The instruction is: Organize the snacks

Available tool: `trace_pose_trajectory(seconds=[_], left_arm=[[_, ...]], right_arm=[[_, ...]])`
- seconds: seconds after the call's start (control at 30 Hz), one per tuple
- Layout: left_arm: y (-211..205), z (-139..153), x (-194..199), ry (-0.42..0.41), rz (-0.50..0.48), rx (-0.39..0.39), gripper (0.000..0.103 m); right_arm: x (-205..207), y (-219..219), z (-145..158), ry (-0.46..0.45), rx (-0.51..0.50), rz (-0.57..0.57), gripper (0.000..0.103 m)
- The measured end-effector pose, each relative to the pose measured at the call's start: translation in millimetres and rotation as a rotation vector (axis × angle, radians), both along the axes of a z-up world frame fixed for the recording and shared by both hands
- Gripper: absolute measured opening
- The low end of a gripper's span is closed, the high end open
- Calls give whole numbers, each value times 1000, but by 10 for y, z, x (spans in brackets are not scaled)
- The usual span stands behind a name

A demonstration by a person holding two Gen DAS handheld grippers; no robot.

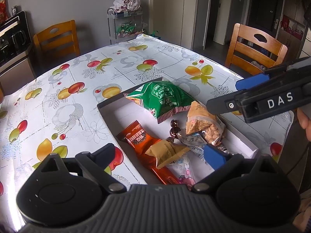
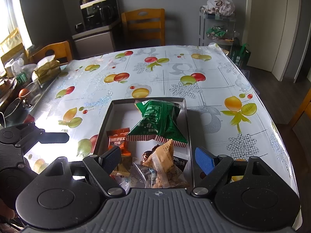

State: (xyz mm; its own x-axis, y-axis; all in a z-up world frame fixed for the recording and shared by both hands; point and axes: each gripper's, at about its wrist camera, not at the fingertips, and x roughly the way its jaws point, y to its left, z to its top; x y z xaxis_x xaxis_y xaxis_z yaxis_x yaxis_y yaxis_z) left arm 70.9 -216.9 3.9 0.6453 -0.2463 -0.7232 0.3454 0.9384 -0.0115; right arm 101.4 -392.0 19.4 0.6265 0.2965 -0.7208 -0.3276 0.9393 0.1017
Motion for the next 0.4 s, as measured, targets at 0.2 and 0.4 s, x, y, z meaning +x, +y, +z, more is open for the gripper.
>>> trace_pose_trajectory(seconds=[0.2,0.4], left_arm=[[-9,24,-53,-17,-2,-9,99],[-36,39,-74,-22,-8,0,99]], right_arm=[[-45,-23,12,-4,3,0,84],[-80,-48,30,-8,5,-1,84]])
